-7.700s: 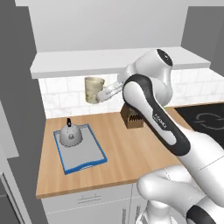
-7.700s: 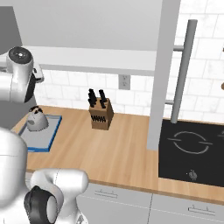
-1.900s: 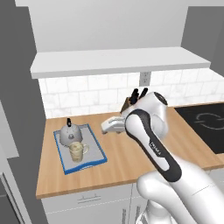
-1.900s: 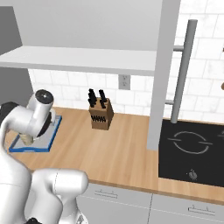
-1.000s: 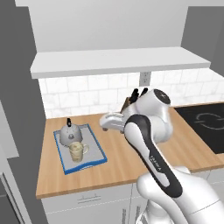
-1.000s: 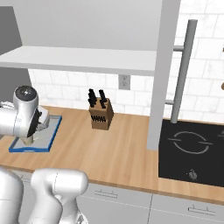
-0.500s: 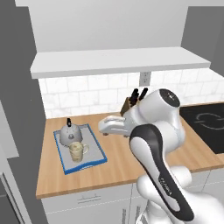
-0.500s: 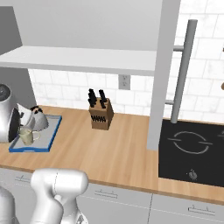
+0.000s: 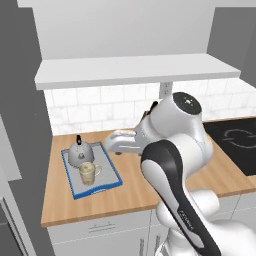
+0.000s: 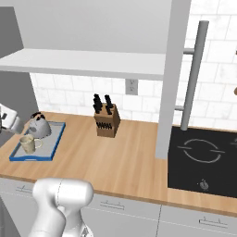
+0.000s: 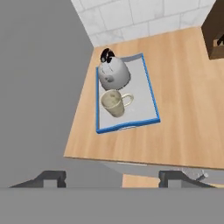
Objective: Pick the kettle from the counter and place it on the tray. Then pick the mug from the cabinet and place it on the tray. Then close the cabinet doors.
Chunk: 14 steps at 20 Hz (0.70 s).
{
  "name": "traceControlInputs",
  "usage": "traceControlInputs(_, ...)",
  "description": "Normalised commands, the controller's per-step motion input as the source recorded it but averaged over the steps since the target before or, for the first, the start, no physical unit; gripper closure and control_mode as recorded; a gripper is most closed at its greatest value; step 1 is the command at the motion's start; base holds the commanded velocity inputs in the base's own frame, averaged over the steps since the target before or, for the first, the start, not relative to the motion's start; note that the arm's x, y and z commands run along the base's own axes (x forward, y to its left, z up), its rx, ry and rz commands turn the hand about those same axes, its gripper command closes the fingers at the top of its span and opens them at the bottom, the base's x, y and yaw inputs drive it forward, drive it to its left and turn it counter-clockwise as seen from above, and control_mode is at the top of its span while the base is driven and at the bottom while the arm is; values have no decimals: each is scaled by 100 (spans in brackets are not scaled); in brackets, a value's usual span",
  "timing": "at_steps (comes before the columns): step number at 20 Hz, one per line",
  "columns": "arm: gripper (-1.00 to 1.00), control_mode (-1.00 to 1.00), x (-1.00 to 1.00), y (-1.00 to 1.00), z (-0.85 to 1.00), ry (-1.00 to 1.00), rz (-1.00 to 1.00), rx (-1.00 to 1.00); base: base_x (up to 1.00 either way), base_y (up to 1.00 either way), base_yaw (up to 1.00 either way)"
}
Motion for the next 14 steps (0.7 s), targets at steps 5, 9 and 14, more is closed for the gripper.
traceControlInputs(5, 100, -100, -27, 6, 16, 0, 0, -1, 0, 0, 0)
traceControlInputs(9, 100, -100, -46, 2, 33, -9, -4, -1, 0, 0, 0)
traceControlInputs(14, 100, -100, -45, 0, 74, -15, -10, 0, 0, 0, 0)
